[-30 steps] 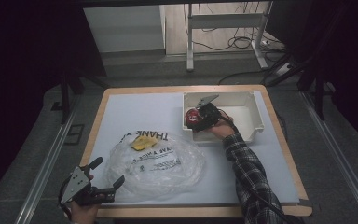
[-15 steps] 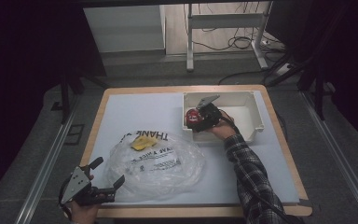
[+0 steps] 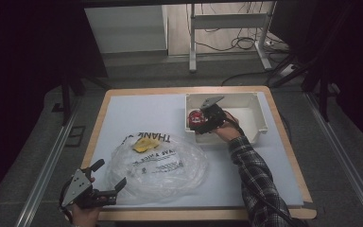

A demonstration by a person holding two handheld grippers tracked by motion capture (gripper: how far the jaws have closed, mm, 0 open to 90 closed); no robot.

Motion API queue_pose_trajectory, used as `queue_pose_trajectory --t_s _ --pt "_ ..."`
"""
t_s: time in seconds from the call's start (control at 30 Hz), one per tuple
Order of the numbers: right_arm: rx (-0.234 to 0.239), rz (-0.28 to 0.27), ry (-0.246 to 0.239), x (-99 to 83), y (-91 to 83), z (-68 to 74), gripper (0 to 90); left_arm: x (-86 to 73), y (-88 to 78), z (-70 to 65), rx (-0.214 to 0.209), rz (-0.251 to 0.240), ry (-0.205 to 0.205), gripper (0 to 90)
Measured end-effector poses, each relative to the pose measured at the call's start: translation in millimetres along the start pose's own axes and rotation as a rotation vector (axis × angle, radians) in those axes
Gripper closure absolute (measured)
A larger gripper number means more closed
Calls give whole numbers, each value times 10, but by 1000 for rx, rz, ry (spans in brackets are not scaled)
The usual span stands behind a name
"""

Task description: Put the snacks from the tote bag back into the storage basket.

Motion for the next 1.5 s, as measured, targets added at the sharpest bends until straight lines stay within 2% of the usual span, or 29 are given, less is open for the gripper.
queue_pose_trajectory --t_s 1.5 --pt "-5 -65 16 57 -290 66 79 1 4 -6 3 -3 -1 0"
Point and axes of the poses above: each handheld gripper's, and its own axes: y roughly forward along the jaws, x roughly out of its top, z roughly to its left, the point moved 3 cm from there along y, roughly forward along the jaws, and after that the axes turned 1 degree about -z, right-handed, at the moved point
